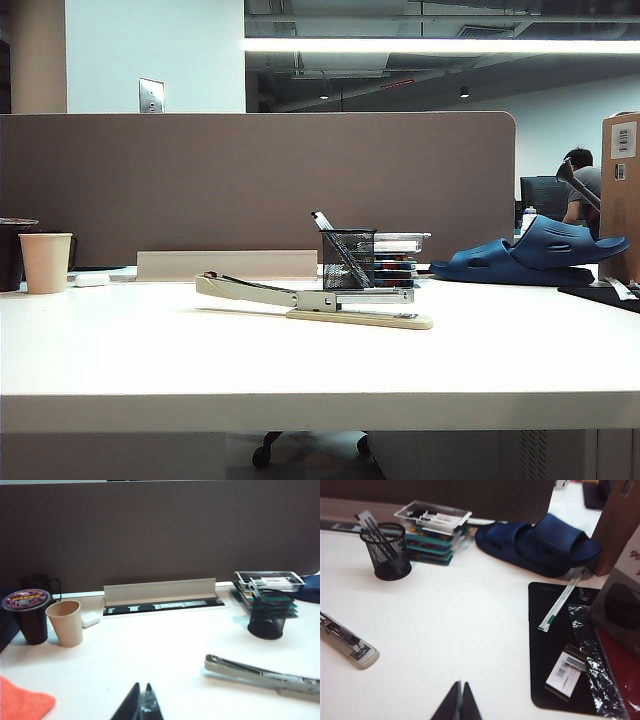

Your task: Pick up a set of staples and put them into the open stapler.

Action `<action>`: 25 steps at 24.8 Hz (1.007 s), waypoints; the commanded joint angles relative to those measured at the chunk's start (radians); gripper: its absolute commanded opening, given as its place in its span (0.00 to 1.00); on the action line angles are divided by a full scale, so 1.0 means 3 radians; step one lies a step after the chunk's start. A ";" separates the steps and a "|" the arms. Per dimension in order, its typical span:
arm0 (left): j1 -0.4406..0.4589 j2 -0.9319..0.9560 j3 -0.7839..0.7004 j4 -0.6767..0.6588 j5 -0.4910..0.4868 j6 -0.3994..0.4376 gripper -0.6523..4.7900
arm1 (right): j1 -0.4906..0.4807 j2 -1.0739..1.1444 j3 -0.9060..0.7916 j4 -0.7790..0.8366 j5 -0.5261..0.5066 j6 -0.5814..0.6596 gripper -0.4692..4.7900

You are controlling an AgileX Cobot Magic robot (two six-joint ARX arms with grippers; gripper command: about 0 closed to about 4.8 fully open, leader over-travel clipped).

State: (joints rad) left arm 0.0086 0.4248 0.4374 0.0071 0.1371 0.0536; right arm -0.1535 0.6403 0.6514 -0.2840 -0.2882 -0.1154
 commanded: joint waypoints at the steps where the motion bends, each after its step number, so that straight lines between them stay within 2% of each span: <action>1: -0.0003 -0.0427 -0.0201 -0.0160 -0.0009 -0.0010 0.11 | -0.0001 -0.0357 -0.0275 0.0093 -0.0006 0.0098 0.07; 10: 0.0000 -0.1315 -0.0431 -0.0459 -0.0017 -0.0032 0.11 | -0.0001 -0.1166 -0.0844 0.0417 0.0003 0.0476 0.07; 14: -0.0004 -0.1409 -0.0496 -0.0486 -0.0020 -0.0032 0.11 | 0.0001 -0.1503 -0.1130 0.0562 -0.0005 0.0492 0.07; 17: 0.0001 -0.1409 -0.0604 -0.0374 -0.0027 -0.0031 0.11 | 0.0037 -0.1751 -0.1361 0.0646 0.0020 0.0504 0.07; 21: 0.0000 -0.1409 -0.0866 0.0010 -0.0112 -0.0036 0.11 | 0.0038 -0.1977 -0.1621 0.0838 0.0069 0.0510 0.07; 25: -0.0004 -0.1409 -0.1227 0.0518 -0.0245 -0.0270 0.11 | 0.0037 -0.2138 -0.1963 0.0980 0.0169 0.0504 0.07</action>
State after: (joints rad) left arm 0.0090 0.0021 0.0792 0.0986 0.0776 -0.0029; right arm -0.1421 0.0044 0.0761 -0.0326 -0.2401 0.0338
